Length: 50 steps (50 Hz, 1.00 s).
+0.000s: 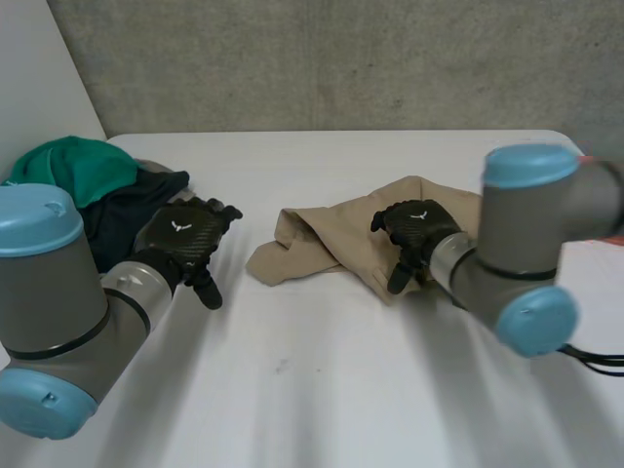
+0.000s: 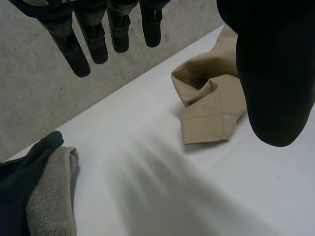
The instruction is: Fold the laundry.
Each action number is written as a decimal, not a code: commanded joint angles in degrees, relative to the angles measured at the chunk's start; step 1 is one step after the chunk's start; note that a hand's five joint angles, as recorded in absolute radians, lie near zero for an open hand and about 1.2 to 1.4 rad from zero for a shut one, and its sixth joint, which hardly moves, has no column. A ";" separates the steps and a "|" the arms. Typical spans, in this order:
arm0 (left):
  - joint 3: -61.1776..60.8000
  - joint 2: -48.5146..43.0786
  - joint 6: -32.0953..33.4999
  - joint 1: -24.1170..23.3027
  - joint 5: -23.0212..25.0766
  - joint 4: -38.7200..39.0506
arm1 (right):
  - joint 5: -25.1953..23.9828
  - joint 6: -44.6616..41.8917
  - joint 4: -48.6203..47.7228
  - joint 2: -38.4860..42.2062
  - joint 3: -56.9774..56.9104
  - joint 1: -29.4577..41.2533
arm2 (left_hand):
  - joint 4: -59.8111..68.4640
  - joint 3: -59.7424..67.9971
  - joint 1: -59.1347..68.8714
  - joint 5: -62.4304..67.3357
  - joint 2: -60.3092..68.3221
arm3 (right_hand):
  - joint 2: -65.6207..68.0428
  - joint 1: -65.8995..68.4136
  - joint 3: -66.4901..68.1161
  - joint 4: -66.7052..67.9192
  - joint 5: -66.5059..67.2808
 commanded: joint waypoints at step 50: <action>7.44 14.86 -12.20 3.16 -1.24 -13.38 | -14.02 -13.79 15.02 -32.33 5.17 -7.88 | 68.40 68.23 68.83 67.21 68.22 | 57.00 57.11 57.45 58.10 59.59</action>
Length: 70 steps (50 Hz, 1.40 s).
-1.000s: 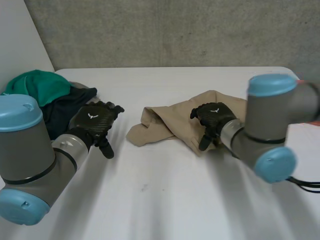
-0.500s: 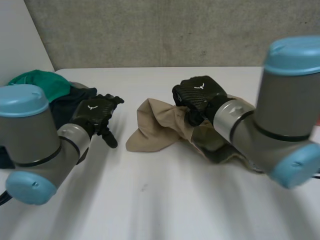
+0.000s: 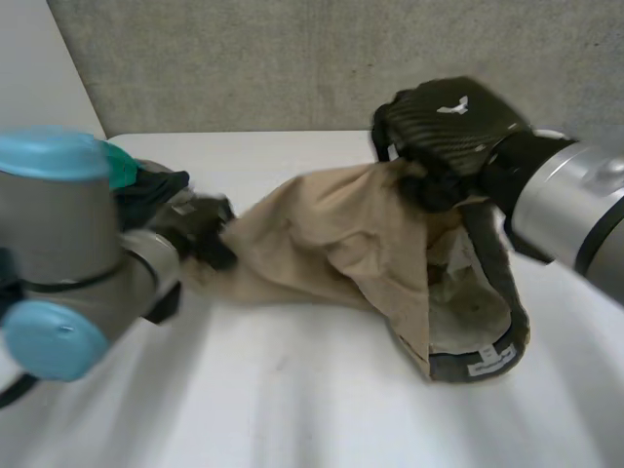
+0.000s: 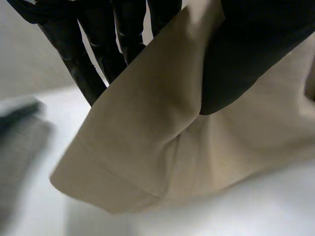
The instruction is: Fold the laundry.
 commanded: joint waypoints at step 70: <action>-26.20 15.63 25.17 -1.69 0.50 12.60 | 3.95 -8.24 -7.48 21.56 3.18 -3.52 | -51.87 -51.20 -49.64 -49.48 -51.51 | -46.27 -40.29 -46.81 -47.43 -45.47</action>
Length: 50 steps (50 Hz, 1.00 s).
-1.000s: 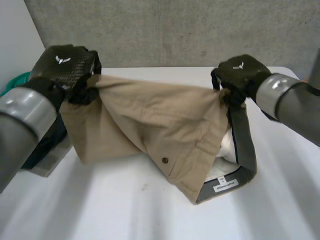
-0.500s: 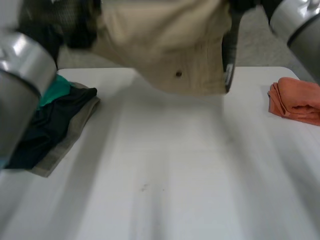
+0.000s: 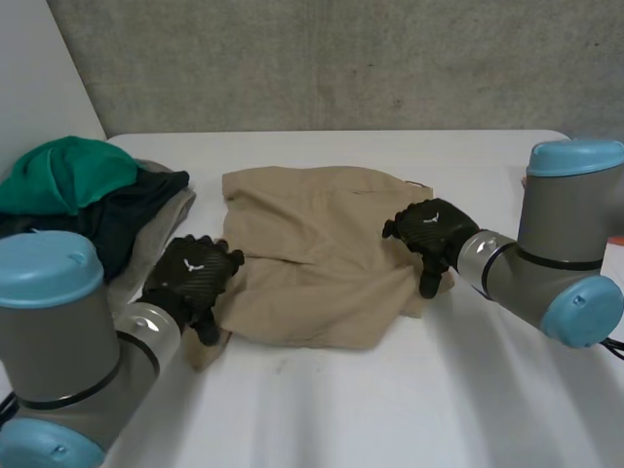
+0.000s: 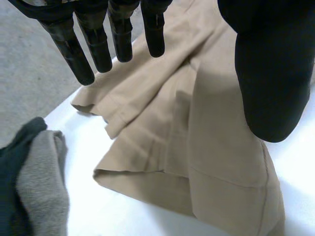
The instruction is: Fold the laundry.
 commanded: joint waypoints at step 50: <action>6.04 -12.94 1.96 0.74 -1.68 3.80 | 5.78 -1.88 -26.38 3.36 13.77 5.06 | 34.07 34.05 33.56 34.62 33.69 | 14.41 14.82 15.18 15.73 16.95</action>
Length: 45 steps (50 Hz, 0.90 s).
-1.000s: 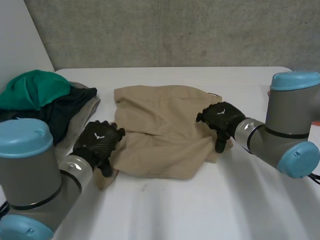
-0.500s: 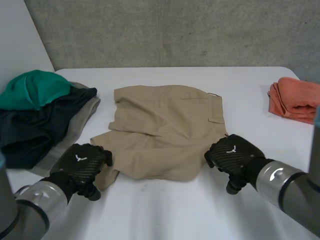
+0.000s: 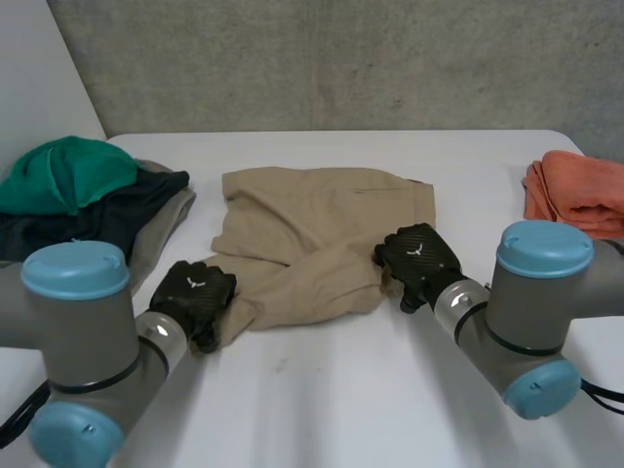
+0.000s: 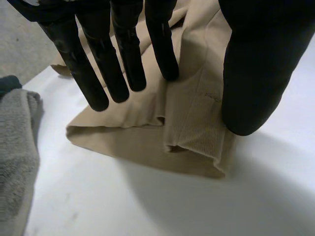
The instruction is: Fold the laundry.
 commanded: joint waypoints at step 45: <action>33.11 14.78 1.55 3.08 3.56 -35.94 | -11.53 0.27 46.38 -15.32 -29.96 -11.98 | 41.80 41.98 41.16 42.08 41.74 | 46.14 45.25 46.67 46.55 48.02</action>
